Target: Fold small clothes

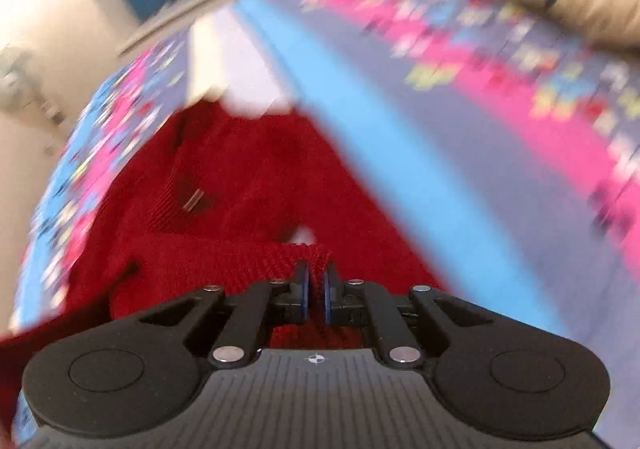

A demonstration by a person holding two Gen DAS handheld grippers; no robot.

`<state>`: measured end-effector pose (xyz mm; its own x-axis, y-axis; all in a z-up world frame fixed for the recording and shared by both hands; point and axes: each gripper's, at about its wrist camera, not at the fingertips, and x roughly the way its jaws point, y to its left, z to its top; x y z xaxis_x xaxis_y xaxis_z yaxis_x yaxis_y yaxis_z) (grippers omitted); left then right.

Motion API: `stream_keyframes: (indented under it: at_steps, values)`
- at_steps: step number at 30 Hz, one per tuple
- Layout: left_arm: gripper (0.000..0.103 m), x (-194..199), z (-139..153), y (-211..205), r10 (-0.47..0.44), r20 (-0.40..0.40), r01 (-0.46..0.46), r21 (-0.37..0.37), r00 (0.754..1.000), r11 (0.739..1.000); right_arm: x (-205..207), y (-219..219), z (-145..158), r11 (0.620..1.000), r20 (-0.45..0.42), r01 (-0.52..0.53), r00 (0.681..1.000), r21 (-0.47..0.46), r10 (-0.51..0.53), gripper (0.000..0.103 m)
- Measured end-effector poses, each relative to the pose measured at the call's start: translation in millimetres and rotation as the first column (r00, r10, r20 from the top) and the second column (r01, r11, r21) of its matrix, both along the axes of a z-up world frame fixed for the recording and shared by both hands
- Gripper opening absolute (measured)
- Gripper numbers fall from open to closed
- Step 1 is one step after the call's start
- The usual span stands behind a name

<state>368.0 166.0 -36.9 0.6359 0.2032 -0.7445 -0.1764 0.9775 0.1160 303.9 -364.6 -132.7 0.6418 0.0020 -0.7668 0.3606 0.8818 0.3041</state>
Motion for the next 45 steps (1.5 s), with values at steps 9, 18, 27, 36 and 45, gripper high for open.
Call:
stream_keyframes:
  at_steps: [9,18,27,36,45]
  values:
    - [0.082,49,-49,79,0.139,-0.057,-0.144,-0.082,0.989,0.986,-30,14,-24,0.995,-0.045,0.022,0.999,0.092,-0.018,0.077]
    - [0.097,-28,-162,10,-0.092,-0.243,0.009,-0.324,0.966,0.946,-160,19,-42,0.989,-0.127,0.011,0.991,-0.145,-0.029,0.084]
    - [0.097,-14,-190,-19,-0.085,-0.314,-0.029,-0.343,0.946,0.939,-144,24,-87,0.945,-0.276,-0.245,0.944,-0.216,0.182,0.027]
    - [0.097,6,-192,-27,-0.061,-0.352,-0.058,-0.318,0.934,0.946,-77,-128,11,0.828,0.044,0.394,0.910,-0.399,-0.412,0.065]
    - [0.103,-7,-193,-22,-0.094,-0.344,-0.032,-0.346,0.934,0.938,-142,-31,-62,0.996,-0.143,-0.059,0.988,-0.064,0.049,0.068]
